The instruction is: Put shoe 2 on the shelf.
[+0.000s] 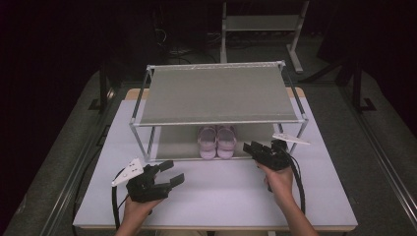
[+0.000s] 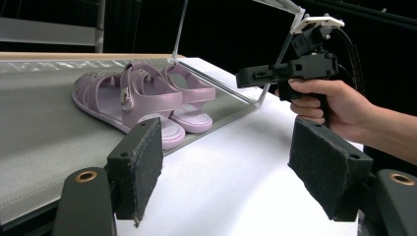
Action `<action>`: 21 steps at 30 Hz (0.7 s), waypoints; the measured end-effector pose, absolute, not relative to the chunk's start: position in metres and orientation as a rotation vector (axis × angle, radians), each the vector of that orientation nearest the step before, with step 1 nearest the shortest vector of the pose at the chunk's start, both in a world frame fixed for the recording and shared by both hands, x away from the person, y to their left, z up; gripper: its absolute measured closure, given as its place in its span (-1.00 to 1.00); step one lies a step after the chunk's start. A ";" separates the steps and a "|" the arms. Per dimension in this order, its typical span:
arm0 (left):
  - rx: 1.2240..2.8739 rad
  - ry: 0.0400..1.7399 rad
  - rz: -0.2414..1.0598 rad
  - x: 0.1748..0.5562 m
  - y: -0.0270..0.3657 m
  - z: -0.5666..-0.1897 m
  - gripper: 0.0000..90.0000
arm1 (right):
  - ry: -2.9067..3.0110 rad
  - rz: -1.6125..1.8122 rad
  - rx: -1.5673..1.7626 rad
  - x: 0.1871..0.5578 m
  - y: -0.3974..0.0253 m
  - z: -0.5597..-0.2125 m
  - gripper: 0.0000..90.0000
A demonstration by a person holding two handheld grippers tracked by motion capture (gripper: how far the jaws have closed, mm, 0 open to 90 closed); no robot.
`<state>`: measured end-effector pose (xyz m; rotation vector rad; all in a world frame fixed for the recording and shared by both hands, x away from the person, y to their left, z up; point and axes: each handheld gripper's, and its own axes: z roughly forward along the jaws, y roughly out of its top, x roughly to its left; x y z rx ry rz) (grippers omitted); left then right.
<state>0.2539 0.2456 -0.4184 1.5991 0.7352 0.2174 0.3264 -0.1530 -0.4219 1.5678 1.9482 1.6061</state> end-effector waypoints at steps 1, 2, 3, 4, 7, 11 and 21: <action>1.599 0.735 0.218 0.254 0.246 -0.418 -0.37 | 1.948 1.611 1.558 0.325 -0.154 -0.422 0.26; 1.600 0.736 0.219 0.254 0.246 -0.418 -0.37 | 1.947 1.611 1.560 0.325 -0.155 -0.421 0.26; 1.599 0.736 0.218 0.254 0.246 -0.418 -0.37 | 1.941 1.614 1.565 0.324 -0.156 -0.421 0.26; 1.598 0.737 0.220 0.254 0.246 -0.418 -0.37 | 1.940 1.619 1.569 0.323 -0.157 -0.421 0.26; 1.600 0.736 0.220 0.254 0.246 -0.418 -0.37 | 1.941 1.613 1.568 0.321 -0.161 -0.423 0.25; 1.606 0.734 0.218 0.254 0.246 -0.419 -0.37 | 1.953 1.610 1.575 0.319 -0.166 -0.426 0.25; 1.607 0.734 0.225 0.254 0.246 -0.418 -0.37 | 1.967 1.615 1.554 0.311 -0.171 -0.424 0.24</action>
